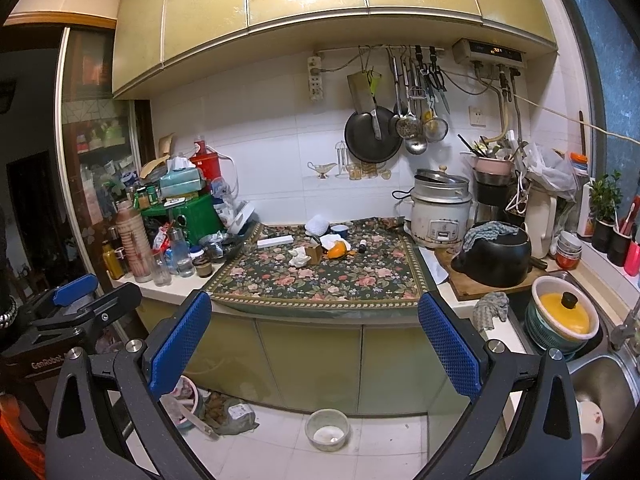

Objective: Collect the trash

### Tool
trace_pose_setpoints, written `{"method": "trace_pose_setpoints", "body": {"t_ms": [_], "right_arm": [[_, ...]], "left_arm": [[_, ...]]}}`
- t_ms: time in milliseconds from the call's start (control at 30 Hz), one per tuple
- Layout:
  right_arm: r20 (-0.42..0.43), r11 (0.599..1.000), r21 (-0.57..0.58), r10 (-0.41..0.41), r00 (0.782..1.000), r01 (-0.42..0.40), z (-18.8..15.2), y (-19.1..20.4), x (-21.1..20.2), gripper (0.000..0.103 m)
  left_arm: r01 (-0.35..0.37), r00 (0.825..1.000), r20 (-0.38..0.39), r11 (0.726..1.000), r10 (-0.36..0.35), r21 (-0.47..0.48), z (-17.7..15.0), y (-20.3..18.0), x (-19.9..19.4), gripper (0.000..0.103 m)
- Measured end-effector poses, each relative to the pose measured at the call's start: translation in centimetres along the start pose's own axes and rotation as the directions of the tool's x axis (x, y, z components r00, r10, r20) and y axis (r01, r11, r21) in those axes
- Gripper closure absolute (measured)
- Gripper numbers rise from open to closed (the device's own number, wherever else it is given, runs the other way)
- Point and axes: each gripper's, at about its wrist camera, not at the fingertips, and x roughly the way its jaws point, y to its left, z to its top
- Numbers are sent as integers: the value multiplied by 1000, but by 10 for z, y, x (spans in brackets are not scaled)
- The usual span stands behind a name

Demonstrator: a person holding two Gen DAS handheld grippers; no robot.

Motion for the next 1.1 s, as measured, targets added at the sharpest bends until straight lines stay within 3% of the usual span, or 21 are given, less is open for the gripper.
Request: {"method": "trace_pose_setpoints", "body": {"t_ms": [267,533,933,1100], "right_arm": [[-22,1000,19,13,1000,-12,0,-16,11,0],[-49,999,48,14,999,-12,4,-27,43,0],[-70,996,65,-56,996,60,33,-23,148,0],[-117,990,76,-105,988,115,54,-20,206,0]], "left_arm": [[-8,1000,-11,1000,8,-18,1,-5,12,0],[-15,999,-39,1000,14,-28,16,0,56,0],[-34,999,-20,998,33,-44,60,59,190,0],[-18,995,-100,998,13,-53,87,92,264,0]]}}
